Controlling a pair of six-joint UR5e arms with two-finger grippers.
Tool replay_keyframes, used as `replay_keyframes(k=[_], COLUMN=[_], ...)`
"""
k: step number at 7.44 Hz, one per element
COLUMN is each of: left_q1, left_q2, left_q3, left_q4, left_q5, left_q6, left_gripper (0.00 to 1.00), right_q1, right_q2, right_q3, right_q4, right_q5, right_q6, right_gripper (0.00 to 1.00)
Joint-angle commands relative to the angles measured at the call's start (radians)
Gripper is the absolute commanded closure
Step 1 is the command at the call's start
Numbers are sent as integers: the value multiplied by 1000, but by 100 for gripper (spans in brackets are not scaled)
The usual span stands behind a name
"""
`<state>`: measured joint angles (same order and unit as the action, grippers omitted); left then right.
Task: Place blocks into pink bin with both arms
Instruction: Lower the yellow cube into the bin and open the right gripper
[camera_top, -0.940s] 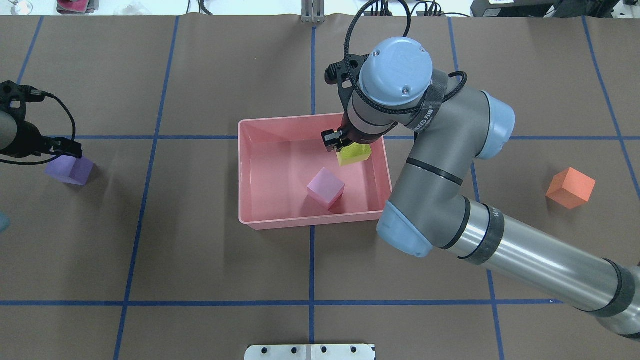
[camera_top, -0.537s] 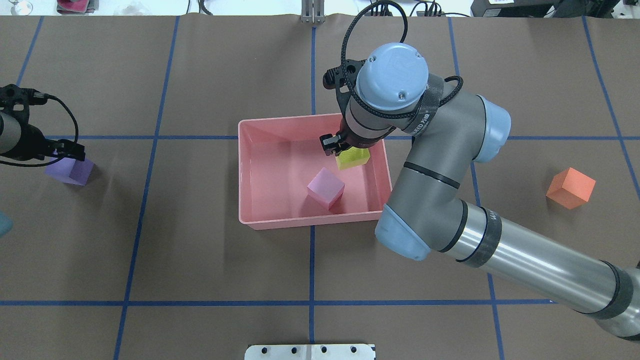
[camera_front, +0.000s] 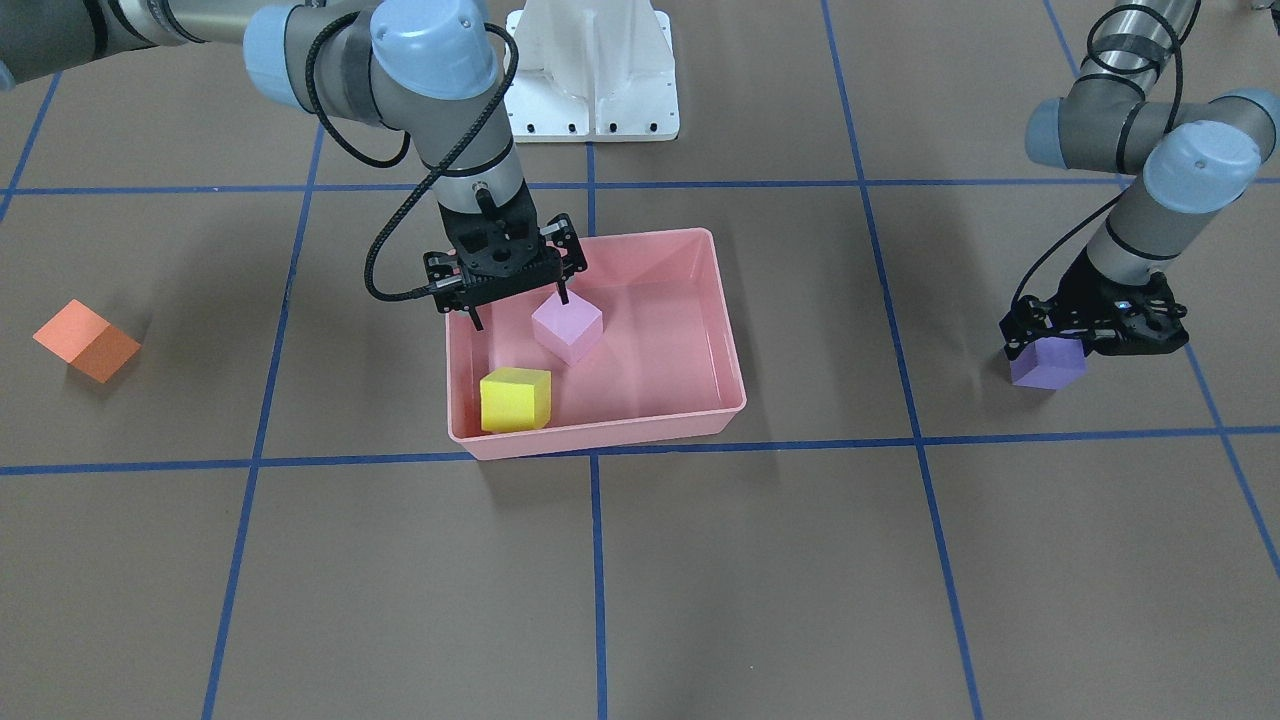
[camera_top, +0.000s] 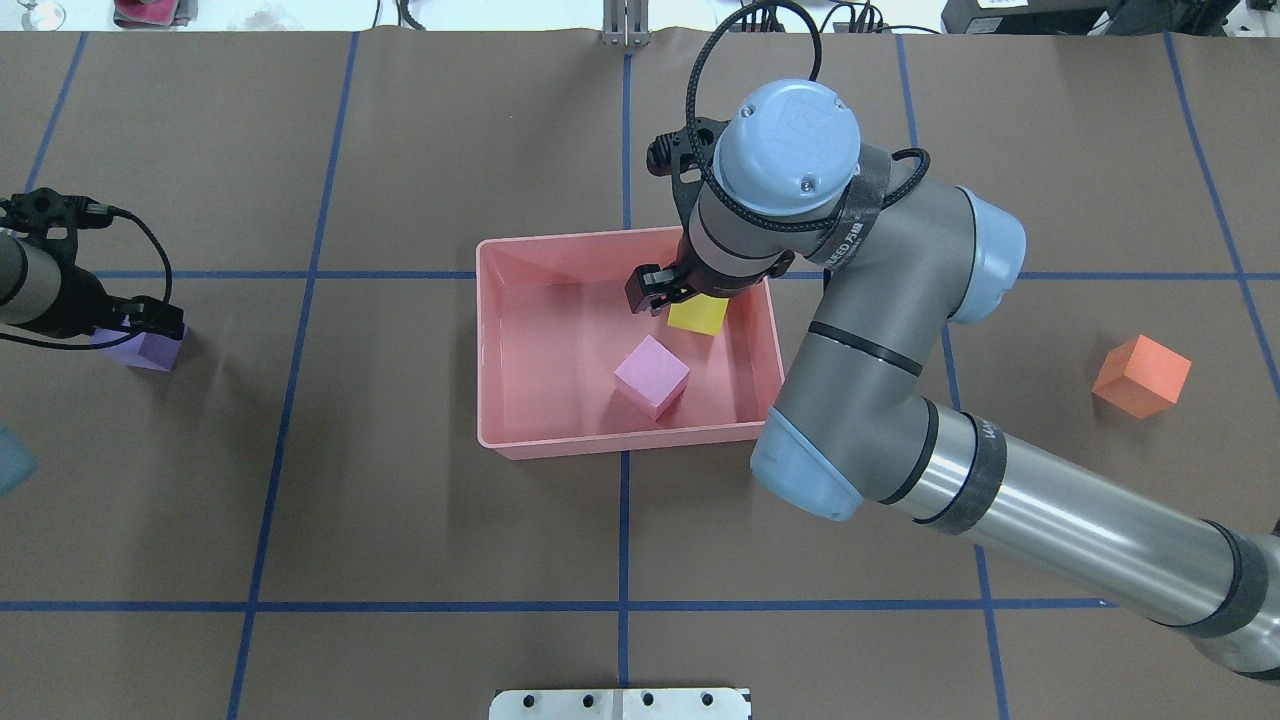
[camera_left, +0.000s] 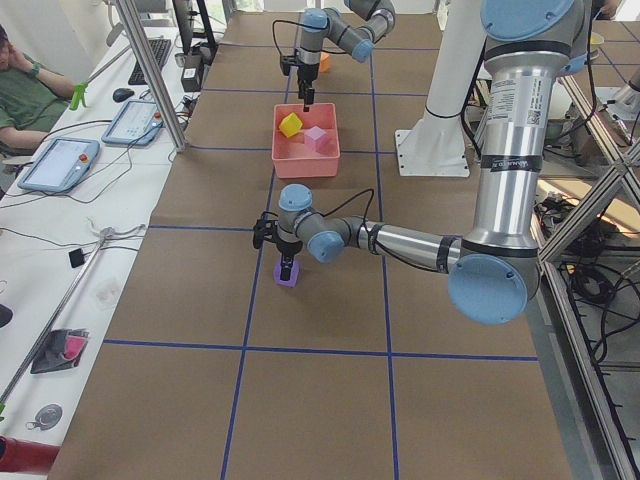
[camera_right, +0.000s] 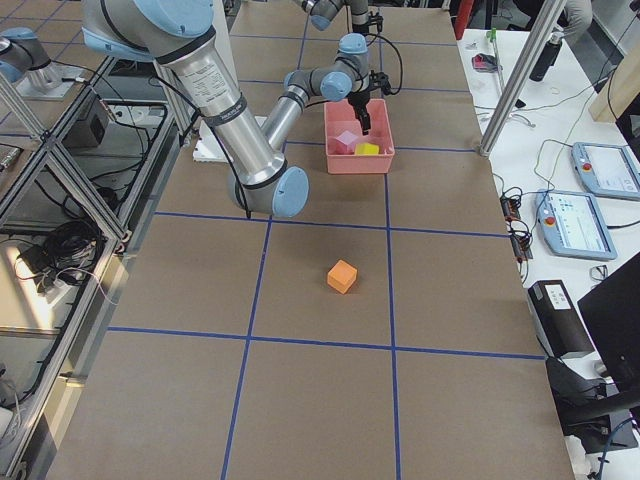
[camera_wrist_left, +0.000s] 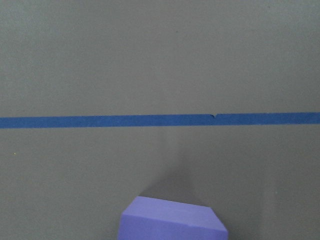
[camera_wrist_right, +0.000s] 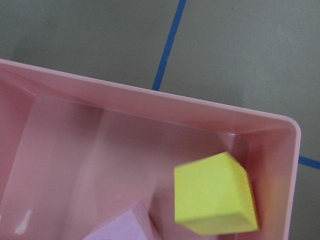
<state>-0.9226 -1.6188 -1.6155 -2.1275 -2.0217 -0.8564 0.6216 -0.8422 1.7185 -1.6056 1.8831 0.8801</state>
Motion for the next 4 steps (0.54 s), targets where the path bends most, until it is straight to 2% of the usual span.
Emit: replay_keyframes(k=[1, 2, 3, 4], left_q1=[5, 2, -7, -87], left_q2=[0, 2, -1, -3], left_q3=[-3, -13, -26, -47], left_q4=[0, 4, 15, 38], left_q5=[-2, -15, -119, -197], left_q6=[0, 0, 7, 11], left_gripper=[74, 100, 100, 100], right_q1=[32, 74, 139, 203], right_q2=[3, 5, 0, -15], right_q3=[3, 13, 27, 56], right_q4=[0, -2, -5, -63], right_q5=[43, 95, 158, 201], right_q6=[3, 3, 2, -22], right_gripper=[0, 0, 0, 0])
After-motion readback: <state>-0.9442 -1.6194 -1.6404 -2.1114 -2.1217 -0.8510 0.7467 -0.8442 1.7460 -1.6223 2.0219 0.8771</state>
